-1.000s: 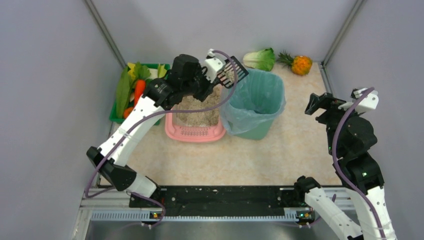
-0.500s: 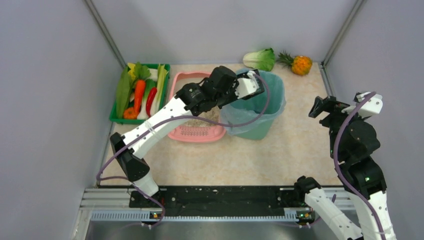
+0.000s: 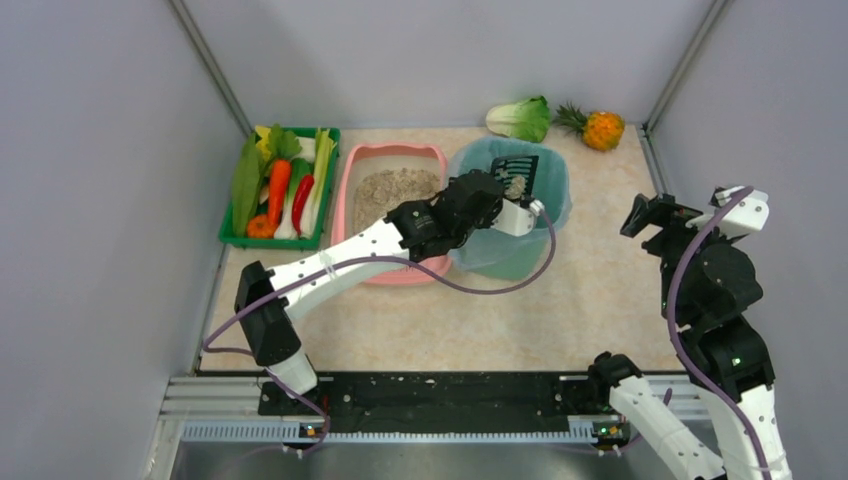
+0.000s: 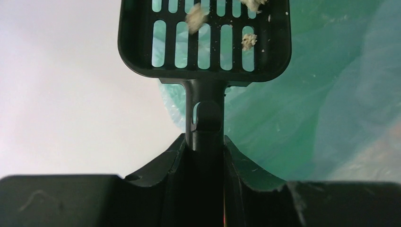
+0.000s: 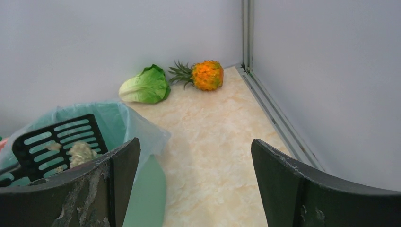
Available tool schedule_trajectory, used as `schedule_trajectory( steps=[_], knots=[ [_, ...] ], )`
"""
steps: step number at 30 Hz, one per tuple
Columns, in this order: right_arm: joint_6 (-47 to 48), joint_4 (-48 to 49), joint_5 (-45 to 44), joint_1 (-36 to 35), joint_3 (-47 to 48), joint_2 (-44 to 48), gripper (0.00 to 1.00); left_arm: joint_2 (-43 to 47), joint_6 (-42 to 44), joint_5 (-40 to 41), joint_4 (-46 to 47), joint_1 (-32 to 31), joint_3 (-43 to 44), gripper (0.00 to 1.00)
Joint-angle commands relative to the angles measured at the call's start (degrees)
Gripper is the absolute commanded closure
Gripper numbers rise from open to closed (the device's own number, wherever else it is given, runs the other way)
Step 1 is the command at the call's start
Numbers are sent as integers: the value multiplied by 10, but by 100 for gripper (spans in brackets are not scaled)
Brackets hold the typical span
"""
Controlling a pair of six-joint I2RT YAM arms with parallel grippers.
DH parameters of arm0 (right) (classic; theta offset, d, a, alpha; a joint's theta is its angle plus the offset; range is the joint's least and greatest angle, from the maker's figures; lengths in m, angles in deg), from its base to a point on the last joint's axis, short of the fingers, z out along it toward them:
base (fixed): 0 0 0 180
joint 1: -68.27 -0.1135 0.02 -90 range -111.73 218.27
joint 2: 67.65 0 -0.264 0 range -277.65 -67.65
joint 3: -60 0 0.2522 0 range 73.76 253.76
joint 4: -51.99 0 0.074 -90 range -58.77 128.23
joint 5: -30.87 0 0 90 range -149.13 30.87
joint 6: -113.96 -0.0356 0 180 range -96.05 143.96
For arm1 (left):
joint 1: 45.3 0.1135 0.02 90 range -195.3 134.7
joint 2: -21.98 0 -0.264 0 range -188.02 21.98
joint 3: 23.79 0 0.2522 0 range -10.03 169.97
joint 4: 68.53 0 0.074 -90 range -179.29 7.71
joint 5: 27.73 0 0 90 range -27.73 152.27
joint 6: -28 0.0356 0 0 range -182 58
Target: Clean the litter box
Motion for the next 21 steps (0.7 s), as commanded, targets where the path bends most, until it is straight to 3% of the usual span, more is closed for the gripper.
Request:
schedule_trajectory(
  steps=[1, 9, 21],
  knots=[
    [12, 3, -14, -5, 15, 13, 12, 33, 169, 47, 146, -11, -71, 100],
    [15, 3, -21, -6, 9, 20, 12, 36, 234, 54, 177, -11, -97, 100],
    [14, 7, -19, -5, 5, 18, 12, 72, 240, 53, 219, -11, -108, 100]
  ],
)
